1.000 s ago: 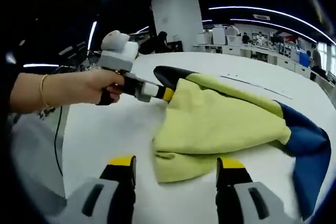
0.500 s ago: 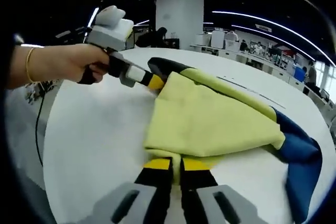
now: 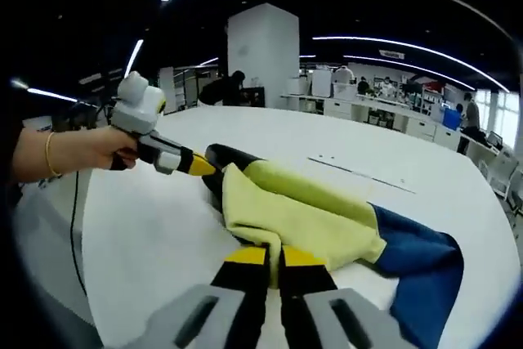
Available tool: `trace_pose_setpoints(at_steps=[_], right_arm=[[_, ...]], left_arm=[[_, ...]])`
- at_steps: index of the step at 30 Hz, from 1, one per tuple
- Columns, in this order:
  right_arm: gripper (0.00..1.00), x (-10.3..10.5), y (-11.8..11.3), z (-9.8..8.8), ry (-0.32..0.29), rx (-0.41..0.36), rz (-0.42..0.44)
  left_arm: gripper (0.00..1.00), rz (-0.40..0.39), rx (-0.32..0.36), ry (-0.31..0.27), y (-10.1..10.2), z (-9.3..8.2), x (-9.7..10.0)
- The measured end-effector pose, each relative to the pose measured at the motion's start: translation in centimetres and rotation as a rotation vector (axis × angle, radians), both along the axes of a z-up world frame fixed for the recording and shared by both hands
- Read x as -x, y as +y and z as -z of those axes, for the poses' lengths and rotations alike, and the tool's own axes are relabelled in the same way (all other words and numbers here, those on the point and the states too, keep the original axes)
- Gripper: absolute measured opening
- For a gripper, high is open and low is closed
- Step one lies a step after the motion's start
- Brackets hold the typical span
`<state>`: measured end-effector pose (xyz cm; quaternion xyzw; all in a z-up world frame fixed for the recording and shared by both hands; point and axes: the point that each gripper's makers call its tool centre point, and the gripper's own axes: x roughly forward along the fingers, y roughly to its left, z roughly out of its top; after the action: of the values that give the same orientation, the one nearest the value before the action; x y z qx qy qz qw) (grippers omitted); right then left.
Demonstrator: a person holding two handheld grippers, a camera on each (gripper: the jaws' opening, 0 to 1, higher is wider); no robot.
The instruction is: Fold the garment on the visible template until the final outline fits inside the template.
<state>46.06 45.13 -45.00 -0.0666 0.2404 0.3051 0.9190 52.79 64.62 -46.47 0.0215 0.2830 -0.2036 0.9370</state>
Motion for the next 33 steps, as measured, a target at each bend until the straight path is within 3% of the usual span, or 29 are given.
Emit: trace_pose_setpoints(at_steps=[6,13,17,26,30,33], right_arm=[[0.00,0.2,-1.0,-0.6,0.075,-0.025,0.011],[0.00,0.5,-1.9,-1.4,0.125,-0.091,0.068],[0.00,1.2,-1.8,-1.9,0.203,-0.162,0.077],[0.00,1.8,-2.6,-1.0,0.243,-0.135,0.085],[0.00,2.2,-2.1,-0.9,0.248,-0.145,0.046],[0.00,2.5,-1.8,-0.7,0.267,-0.162,0.034]], left_arm=[[0.00,0.001,-0.038,-0.014,1.8,-1.2,0.7],[0.00,-0.026,-0.123,0.005,4.8,-0.3,2.1],[0.00,-0.052,-0.136,0.008,6.5,-0.2,2.3],[0.00,-0.086,-0.287,-0.004,10.4,0.5,1.7],[0.00,-0.096,-0.333,0.002,11.6,0.9,1.4],[0.06,-0.127,-0.368,-0.010,12.3,0.7,1.2]])
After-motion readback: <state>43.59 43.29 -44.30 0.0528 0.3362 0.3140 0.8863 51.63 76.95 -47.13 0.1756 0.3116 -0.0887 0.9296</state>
